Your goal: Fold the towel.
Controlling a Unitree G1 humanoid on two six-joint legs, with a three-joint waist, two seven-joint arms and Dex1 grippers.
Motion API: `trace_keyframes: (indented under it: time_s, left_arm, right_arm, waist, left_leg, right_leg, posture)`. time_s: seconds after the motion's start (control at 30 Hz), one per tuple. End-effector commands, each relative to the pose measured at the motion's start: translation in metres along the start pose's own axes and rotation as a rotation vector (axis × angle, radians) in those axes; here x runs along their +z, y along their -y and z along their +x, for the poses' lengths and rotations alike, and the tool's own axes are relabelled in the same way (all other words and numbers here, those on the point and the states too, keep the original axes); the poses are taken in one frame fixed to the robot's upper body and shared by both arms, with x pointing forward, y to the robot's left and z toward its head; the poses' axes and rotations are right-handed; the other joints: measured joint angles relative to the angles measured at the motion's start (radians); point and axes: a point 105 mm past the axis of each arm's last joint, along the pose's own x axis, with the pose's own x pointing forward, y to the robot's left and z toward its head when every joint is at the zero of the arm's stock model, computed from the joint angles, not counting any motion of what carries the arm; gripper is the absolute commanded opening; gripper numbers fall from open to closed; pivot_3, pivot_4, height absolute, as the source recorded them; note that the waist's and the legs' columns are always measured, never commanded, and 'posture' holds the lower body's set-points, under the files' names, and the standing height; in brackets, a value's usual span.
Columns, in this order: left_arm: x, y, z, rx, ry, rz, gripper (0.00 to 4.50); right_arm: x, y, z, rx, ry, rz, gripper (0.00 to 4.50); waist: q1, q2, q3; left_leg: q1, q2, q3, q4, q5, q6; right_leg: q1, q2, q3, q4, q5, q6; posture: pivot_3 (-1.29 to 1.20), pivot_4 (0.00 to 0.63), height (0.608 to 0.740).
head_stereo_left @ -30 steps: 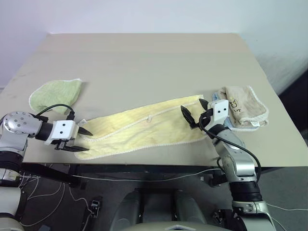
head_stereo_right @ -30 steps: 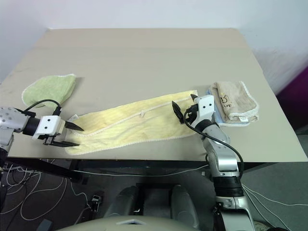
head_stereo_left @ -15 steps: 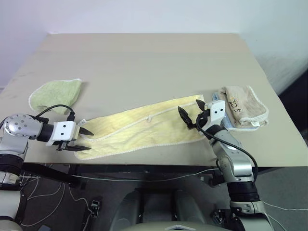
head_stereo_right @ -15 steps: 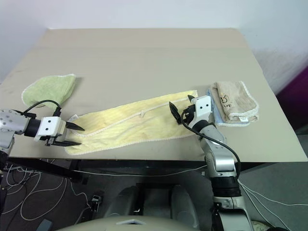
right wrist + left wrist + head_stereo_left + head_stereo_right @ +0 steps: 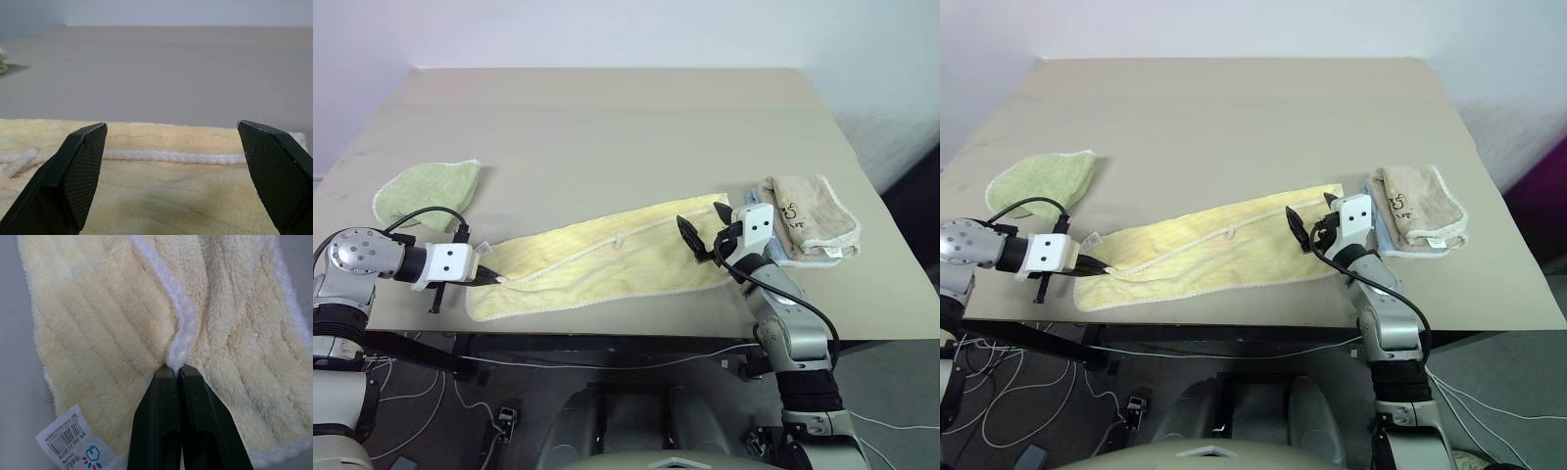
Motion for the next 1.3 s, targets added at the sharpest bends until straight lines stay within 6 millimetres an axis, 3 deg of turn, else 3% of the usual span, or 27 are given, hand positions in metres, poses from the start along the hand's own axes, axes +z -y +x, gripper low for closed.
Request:
trace_keyframes:
  time_s: [0.03,0.17,0.4,0.57,0.93,0.97,1.3]
  left_arm:
    - [0.012,-0.015,-0.005,0.068,0.060,-0.006,0.02]
    - [0.018,-0.020,-0.009,0.114,0.098,-0.058,0.02]
    - [0.019,0.001,-0.009,0.069,0.120,-0.099,0.02]
    - [0.011,0.013,-0.005,0.052,0.061,-0.077,0.02]
    - [0.012,0.000,-0.003,0.094,0.067,-0.102,0.02]
    - [0.011,0.001,-0.002,0.090,0.061,-0.095,0.46]
    - [0.014,0.004,-0.003,0.056,0.096,-0.101,0.46]
  right_arm:
    - [0.022,0.004,-0.003,0.005,0.057,-0.069,4.50]
    - [0.035,0.016,-0.004,0.025,0.048,-0.197,4.50]
    - [0.052,0.034,-0.001,0.044,0.047,-0.281,4.50]
    - [0.050,0.027,0.004,0.069,0.051,-0.270,4.50]
    - [0.043,0.021,0.002,0.067,0.044,-0.253,4.50]
    - [0.043,0.021,0.001,0.066,0.044,-0.252,4.50]
    - [0.040,0.022,0.001,0.057,0.039,-0.246,4.50]
  waist:
    - [0.001,0.000,0.000]
    - [0.001,0.000,0.000]
    - [-0.021,0.000,0.000]
    - [-0.023,0.000,0.000]
    - [-0.021,0.000,0.000]
    - [-0.021,0.000,0.000]
    - [-0.022,0.000,0.000]
  left_leg:
    - [0.000,0.000,0.000,0.000,0.000,0.000]
    - [0.000,0.000,0.000,0.001,0.000,0.000]
    - [0.000,0.001,0.000,0.000,0.000,0.000]
    - [0.000,0.001,0.000,0.000,0.000,0.000]
    - [0.000,0.001,0.000,0.000,0.000,0.000]
    - [0.000,0.001,0.000,0.000,0.000,0.000]
    - [0.000,0.001,0.000,0.000,0.000,0.000]
  right_leg:
    - [0.000,0.000,0.000,0.000,0.000,0.000]
    - [0.000,0.000,0.000,0.000,0.000,0.000]
    - [0.000,0.000,0.000,0.000,0.000,0.000]
    - [0.000,0.000,0.000,0.000,0.000,0.000]
    - [0.000,0.000,0.000,0.000,0.000,0.000]
    - [0.000,0.000,0.000,0.000,0.000,0.000]
    - [0.000,0.000,0.000,0.000,0.000,0.000]
  posture:
    - [0.00,0.150,0.740]
    - [0.00,0.150,0.740]
    - [0.00,0.150,0.740]
    - [0.00,0.150,0.740]
    - [0.00,0.150,0.740]
    - [0.00,0.150,0.740]
    - [0.00,0.150,0.740]
